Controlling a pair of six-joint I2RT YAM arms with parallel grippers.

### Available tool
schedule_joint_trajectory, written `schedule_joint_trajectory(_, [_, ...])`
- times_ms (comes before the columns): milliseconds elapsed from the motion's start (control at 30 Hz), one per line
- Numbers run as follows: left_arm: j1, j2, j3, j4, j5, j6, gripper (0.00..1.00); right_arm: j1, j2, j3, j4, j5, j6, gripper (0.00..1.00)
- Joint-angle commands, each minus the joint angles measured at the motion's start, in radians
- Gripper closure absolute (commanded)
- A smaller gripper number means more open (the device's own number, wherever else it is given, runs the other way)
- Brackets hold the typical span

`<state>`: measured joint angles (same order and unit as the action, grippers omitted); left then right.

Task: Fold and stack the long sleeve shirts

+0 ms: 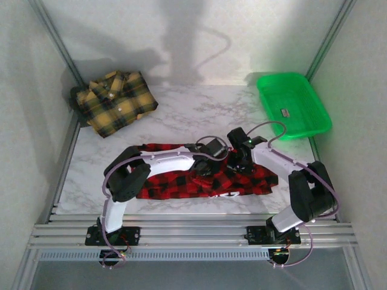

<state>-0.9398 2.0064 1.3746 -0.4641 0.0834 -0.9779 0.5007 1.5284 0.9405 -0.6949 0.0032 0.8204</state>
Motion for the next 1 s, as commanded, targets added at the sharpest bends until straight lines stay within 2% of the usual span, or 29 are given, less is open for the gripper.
schedule_joint_trajectory(0, [-0.022, -0.091, -0.148, -0.012, 0.038, -0.066, 0.62, -0.017, 0.015, -0.022, 0.022, 0.045, 0.034, 0.92])
schedule_joint_trajectory(100, [-0.016, -0.215, -0.334, -0.023, 0.009, -0.110, 0.64, -0.039, 0.036, -0.010, 0.020, 0.064, 0.046, 0.92])
schedule_joint_trajectory(167, [-0.014, -0.353, -0.421, -0.064, -0.045, -0.147, 0.63, -0.048, 0.061, -0.005, 0.026, 0.070, 0.056, 0.92])
schedule_joint_trajectory(233, [-0.017, -0.494, -0.483, -0.080, -0.070, -0.187, 0.60, -0.056, 0.086, 0.002, 0.027, 0.075, 0.068, 0.93])
schedule_joint_trajectory(333, [-0.031, -0.665, -0.597, -0.065, -0.050, -0.257, 0.56, -0.060, 0.126, 0.006, 0.050, 0.067, 0.091, 0.94])
schedule_joint_trajectory(400, [-0.035, -0.730, -0.655, -0.057, -0.051, -0.285, 0.53, -0.059, 0.152, 0.013, 0.076, 0.052, 0.107, 0.95])
schedule_joint_trajectory(467, [-0.016, -0.757, -0.680, -0.027, -0.072, -0.291, 0.45, -0.060, 0.184, 0.032, 0.106, 0.028, 0.114, 0.95])
schedule_joint_trajectory(533, [0.034, -0.738, -0.682, -0.010, -0.080, -0.283, 0.40, -0.067, 0.218, 0.065, 0.085, 0.043, 0.125, 0.96])
schedule_joint_trajectory(700, [0.163, -0.564, -0.628, 0.066, -0.072, -0.204, 0.38, -0.142, 0.253, 0.066, 0.067, 0.092, 0.216, 0.96])
schedule_joint_trajectory(800, [0.207, -0.428, -0.535, 0.078, -0.098, -0.132, 0.38, -0.212, 0.238, 0.053, 0.082, 0.119, 0.280, 0.96])
schedule_joint_trajectory(967, [0.300, -0.192, -0.298, 0.097, -0.114, 0.029, 0.41, -0.303, 0.217, 0.135, 0.028, 0.155, 0.339, 0.97])
